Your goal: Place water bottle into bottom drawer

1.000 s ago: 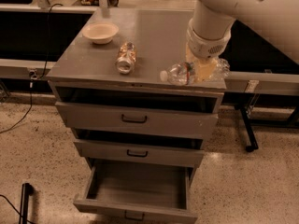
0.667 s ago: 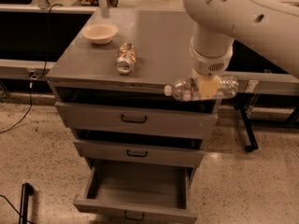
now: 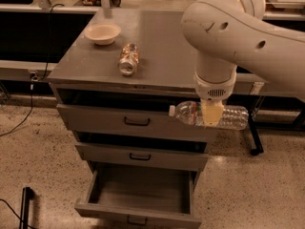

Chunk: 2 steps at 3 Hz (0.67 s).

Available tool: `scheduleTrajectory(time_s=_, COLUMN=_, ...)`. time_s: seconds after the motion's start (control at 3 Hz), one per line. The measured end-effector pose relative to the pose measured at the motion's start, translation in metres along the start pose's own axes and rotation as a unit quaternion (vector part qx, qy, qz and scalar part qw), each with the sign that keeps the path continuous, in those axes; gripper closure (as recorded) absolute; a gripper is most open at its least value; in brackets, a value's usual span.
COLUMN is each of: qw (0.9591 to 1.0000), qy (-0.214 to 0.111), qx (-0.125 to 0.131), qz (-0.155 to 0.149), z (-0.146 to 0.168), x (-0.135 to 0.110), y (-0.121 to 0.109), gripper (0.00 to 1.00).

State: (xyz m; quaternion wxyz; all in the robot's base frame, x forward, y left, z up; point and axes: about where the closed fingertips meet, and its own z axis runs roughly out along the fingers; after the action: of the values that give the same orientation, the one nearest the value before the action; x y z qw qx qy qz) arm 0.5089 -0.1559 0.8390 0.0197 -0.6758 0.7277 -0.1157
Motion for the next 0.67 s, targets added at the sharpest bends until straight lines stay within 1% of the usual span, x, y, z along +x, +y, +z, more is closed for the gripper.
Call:
scheduleTrajectory(time_s=0.33, qw=1.0, qy=0.0, qx=0.0, qz=0.0, z=0.0, x=0.0, y=0.0, gripper=1.0)
scheduleTrajectory(time_s=0.67, qw=0.999, qy=-0.04, qx=-0.017, qz=0.008, z=0.022, x=-0.004, y=0.015, gripper=1.0)
